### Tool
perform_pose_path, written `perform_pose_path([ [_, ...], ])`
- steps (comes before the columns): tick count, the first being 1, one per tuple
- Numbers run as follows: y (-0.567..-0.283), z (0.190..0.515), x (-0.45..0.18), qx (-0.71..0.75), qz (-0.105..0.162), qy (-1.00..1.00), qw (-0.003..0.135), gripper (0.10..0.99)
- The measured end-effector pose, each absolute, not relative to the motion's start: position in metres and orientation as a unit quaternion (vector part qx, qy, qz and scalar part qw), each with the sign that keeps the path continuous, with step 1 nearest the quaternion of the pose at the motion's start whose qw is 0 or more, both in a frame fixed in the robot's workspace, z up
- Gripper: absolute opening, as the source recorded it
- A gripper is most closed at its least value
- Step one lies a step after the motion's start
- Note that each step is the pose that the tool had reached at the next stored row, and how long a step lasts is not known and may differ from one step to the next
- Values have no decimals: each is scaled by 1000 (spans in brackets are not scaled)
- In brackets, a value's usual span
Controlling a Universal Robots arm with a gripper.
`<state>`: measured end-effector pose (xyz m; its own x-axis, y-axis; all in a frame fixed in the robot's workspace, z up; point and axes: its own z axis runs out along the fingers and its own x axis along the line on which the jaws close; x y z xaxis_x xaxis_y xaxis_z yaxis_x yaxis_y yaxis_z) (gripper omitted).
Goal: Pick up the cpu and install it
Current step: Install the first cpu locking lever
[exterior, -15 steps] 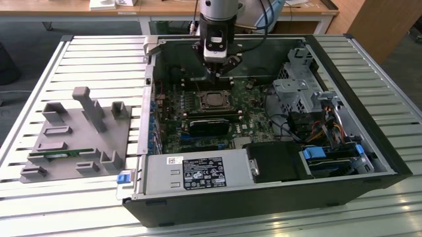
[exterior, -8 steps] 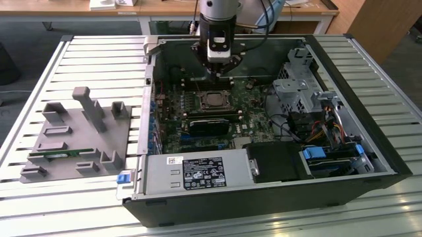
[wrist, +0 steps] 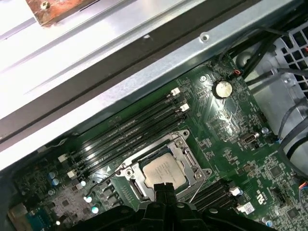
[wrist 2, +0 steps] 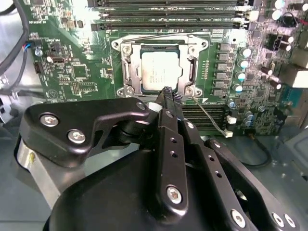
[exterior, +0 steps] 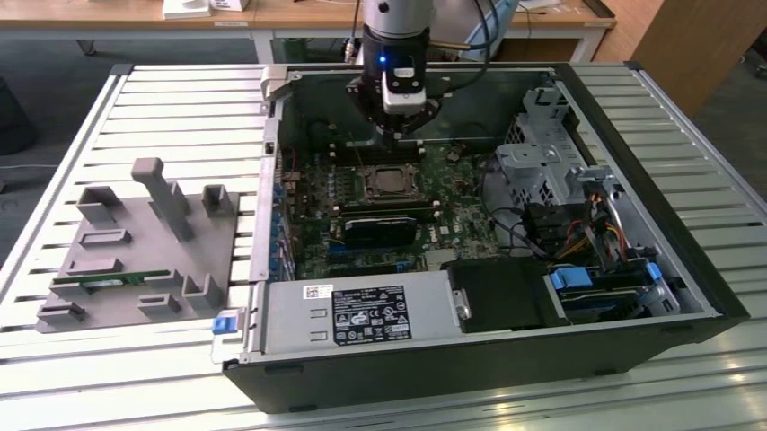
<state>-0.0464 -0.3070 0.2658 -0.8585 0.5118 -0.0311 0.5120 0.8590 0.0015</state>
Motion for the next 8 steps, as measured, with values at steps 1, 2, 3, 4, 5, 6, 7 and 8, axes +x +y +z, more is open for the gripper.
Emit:
perform_pose_path([
  [1,-307,266,-46,260,-3,965,15,106],
  [2,-307,266,-46,255,-3,967,15,106],
  [3,-307,266,-46,251,-3,968,15,106],
  [4,-307,266,-46,246,-3,969,15,106],
  [5,-307,266,-46,241,-3,970,15,106],
  [6,-307,266,-46,237,-3,971,15,106],
  [7,-307,266,-46,233,-3,972,15,106],
  [8,-307,266,-46,228,-3,974,15,106],
])
